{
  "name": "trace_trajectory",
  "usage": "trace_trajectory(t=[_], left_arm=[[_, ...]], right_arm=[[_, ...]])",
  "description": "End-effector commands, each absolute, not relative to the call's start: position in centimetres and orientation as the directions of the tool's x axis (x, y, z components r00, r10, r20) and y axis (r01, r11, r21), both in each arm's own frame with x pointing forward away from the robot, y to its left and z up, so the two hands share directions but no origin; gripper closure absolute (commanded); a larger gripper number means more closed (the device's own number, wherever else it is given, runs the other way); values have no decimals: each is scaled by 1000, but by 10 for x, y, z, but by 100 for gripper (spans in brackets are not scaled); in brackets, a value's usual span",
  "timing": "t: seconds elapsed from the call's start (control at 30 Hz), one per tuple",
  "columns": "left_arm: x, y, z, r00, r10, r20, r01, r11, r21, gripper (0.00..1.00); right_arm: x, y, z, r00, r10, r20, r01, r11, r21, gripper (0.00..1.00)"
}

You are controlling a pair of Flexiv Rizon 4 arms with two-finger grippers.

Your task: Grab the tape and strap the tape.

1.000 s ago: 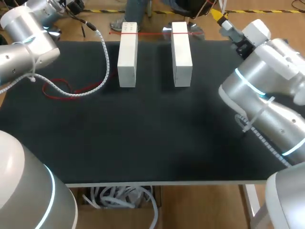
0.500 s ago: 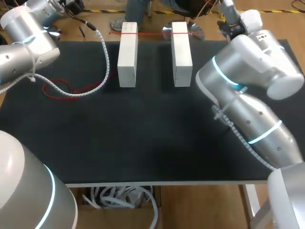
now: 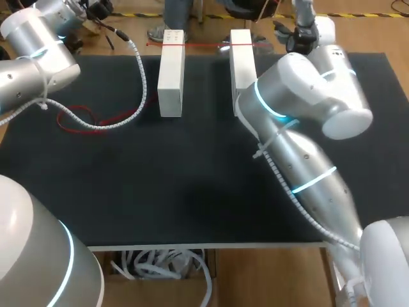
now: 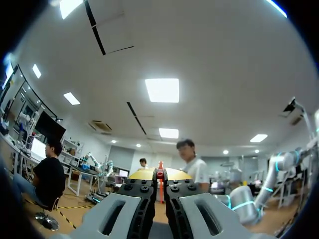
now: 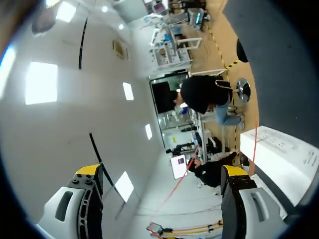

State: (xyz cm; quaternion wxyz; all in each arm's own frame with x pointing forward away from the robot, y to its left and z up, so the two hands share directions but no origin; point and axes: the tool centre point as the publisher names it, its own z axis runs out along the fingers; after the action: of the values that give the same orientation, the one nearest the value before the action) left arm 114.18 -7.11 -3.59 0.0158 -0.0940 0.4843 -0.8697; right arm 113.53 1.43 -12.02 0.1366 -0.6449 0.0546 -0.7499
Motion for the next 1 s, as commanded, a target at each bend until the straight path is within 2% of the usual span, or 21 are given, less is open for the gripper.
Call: trace_trajectory(t=[0.03,0.2,0.4,1.0], left_arm=[[1140,-72,-35,-981,-123,149,-62,-531,-845,100],[1140,-72,-35,-981,-123,149,-62,-531,-845,100],[1140,-72,-35,-981,-123,149,-62,-531,-845,100],[1140,-72,-35,-981,-123,149,-62,-531,-845,100]], right_arm=[[1136,4,-128,-290,-385,876,-568,-668,-481,0],[1149,-9,-125,-294,-365,883,-578,-668,-469,0],[1160,13,-129,-127,-280,952,-479,-823,-306,0],[1159,26,-112,-157,-330,931,-408,-836,-366,0]])
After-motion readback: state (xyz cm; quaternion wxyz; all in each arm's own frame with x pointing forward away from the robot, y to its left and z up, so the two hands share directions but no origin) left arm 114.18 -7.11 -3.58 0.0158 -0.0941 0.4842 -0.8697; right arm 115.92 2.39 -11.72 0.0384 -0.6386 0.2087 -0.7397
